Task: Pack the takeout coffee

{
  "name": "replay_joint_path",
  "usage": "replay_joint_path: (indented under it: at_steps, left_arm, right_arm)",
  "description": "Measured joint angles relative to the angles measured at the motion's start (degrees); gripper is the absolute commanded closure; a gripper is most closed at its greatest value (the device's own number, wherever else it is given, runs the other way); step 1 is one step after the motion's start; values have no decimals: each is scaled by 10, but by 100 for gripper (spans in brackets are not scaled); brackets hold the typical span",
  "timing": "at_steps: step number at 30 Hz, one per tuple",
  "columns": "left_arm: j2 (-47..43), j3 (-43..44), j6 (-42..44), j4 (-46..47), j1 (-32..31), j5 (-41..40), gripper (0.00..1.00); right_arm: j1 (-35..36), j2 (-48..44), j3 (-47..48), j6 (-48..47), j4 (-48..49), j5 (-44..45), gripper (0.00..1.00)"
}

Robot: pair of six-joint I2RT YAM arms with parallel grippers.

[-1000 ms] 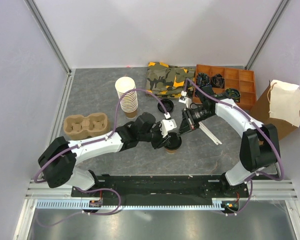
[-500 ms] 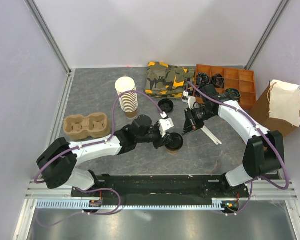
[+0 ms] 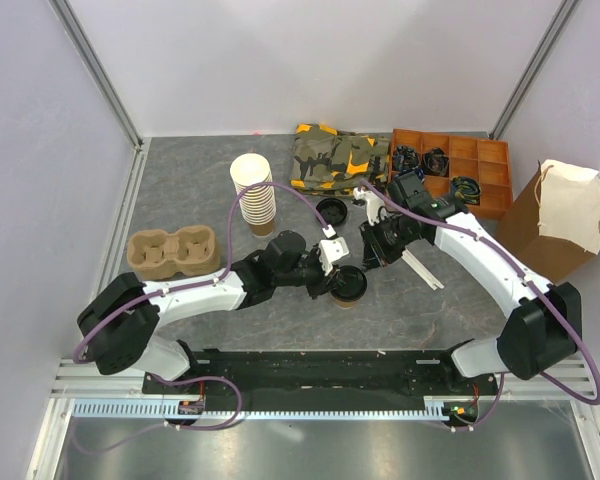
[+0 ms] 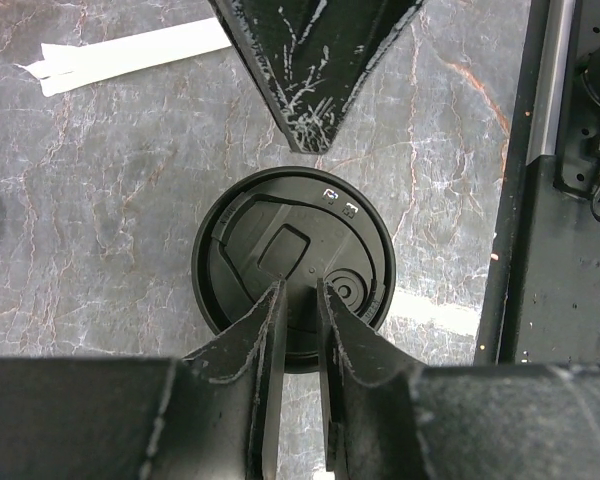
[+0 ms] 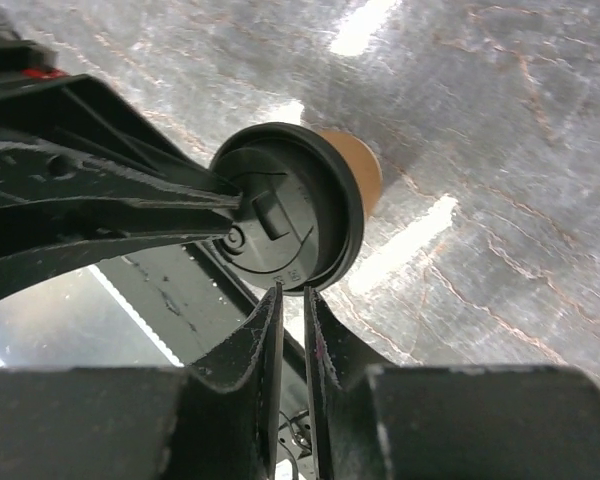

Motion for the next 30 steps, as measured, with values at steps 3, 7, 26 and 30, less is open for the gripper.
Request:
replay_joint_path:
  at_steps: [3,7,26,30]
  left_arm:
    - [0,0,0,0,0,0,75]
    - [0,0,0,0,0,0,76]
    - [2,0,0,2,0,0,78]
    - [3,0,0,2,0,0,79]
  right_arm:
    - [5,0,0,7,1,20,81]
    - [7,0,0,16,2,33,82]
    - [20,16,-65,41,59,24,89]
    - [19,21,-65,46,70,14,89]
